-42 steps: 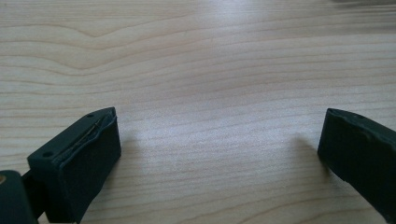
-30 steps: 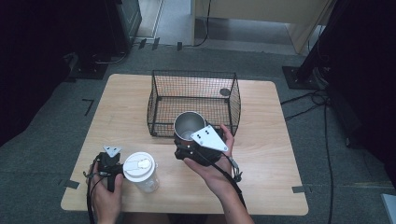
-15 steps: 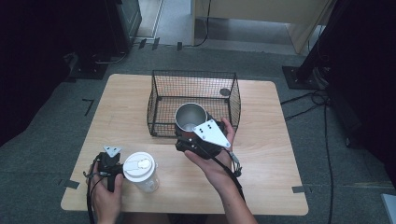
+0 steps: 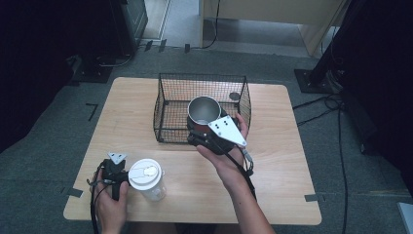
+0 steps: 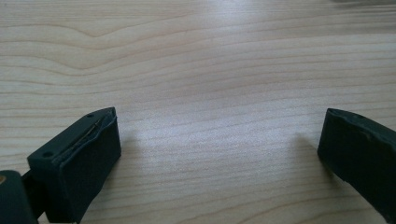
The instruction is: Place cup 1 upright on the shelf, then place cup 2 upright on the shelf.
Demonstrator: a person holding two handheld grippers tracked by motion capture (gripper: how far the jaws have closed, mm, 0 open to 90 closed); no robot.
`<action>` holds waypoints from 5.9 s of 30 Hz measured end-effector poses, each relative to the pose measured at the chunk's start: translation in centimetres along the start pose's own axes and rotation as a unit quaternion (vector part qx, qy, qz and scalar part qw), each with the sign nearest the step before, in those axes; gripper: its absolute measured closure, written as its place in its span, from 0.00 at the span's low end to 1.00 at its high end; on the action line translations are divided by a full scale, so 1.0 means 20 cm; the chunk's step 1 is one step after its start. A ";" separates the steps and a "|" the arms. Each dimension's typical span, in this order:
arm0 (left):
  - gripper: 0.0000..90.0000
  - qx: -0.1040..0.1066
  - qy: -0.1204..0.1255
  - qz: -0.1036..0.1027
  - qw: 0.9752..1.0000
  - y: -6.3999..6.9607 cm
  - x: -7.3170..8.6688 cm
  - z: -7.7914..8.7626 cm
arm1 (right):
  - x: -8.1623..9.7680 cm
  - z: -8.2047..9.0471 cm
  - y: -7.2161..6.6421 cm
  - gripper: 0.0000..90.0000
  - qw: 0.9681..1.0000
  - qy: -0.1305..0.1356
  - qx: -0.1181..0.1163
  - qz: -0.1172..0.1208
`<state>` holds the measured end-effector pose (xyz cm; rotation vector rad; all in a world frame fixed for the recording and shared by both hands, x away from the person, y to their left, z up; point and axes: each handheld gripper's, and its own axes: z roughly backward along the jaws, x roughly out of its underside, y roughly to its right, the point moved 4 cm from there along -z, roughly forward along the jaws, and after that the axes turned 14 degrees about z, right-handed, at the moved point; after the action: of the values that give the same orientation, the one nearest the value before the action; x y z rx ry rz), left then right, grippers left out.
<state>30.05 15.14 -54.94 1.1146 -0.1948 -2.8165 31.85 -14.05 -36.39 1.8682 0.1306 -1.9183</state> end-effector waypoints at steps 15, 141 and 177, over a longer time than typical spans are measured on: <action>0.00 0.001 -0.001 0.000 1.000 0.00 0.00 0.00 | -0.01 -0.13 0.14 0.09 0.999 0.025 0.027 -0.013; 0.00 0.000 -0.001 0.000 1.000 0.00 0.00 0.00 | 0.18 -0.59 0.28 0.00 0.998 -0.055 0.003 -0.025; 0.00 0.000 0.000 0.001 1.000 0.00 0.00 0.00 | 0.27 0.01 -0.20 0.00 0.995 -0.029 -0.099 -0.003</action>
<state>30.14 15.10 -54.94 1.1138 -0.1966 -2.8158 30.29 -11.88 -42.68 1.6828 0.2968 -1.8879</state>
